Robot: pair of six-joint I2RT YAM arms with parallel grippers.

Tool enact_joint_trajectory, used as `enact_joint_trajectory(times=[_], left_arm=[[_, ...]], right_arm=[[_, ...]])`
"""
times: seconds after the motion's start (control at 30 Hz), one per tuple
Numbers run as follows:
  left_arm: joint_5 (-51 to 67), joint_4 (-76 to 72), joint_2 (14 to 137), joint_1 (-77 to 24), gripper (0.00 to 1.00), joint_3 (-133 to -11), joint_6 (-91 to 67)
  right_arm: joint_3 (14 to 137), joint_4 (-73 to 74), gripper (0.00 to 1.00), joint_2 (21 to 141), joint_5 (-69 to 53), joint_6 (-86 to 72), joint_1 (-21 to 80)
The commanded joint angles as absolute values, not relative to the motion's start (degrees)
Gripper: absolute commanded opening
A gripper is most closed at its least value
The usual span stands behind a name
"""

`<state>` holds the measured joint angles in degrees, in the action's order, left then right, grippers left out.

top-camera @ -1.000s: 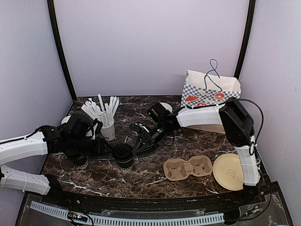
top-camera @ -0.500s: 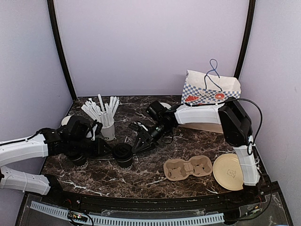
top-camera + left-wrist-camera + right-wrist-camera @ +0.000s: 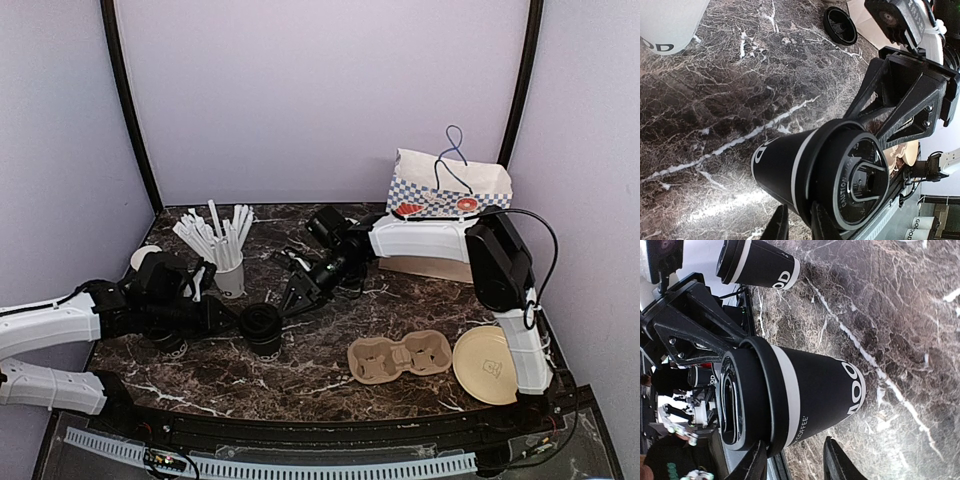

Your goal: Pack the takeout coffee

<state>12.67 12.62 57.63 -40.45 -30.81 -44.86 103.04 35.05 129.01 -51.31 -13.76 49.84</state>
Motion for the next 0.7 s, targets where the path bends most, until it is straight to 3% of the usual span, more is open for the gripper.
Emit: enact_joint_trajectory(times=[0.0, 0.17, 0.37, 0.67], left_arm=[[11.0, 27.2, 57.6, -40.9, 0.20, -31.2, -43.1], [7.0, 27.9, 52.5, -40.9, 0.35, -38.1, -41.8], [4.0, 30.7, 50.5, -40.9, 0.50, -45.2, -37.8], [5.9, 30.1, 52.8, -40.9, 0.80, -54.2, -13.9]], right_arm=[[101.8, 38.1, 0.39, 131.3, -41.2, -6.8, 50.5], [102.7, 40.8, 0.47, 124.0, -46.2, -1.5, 49.7], [107.1, 45.7, 0.57, 119.2, -43.5, 3.1, 47.9], [100.3, 50.0, 0.53, 109.1, -41.7, 18.5, 41.2]])
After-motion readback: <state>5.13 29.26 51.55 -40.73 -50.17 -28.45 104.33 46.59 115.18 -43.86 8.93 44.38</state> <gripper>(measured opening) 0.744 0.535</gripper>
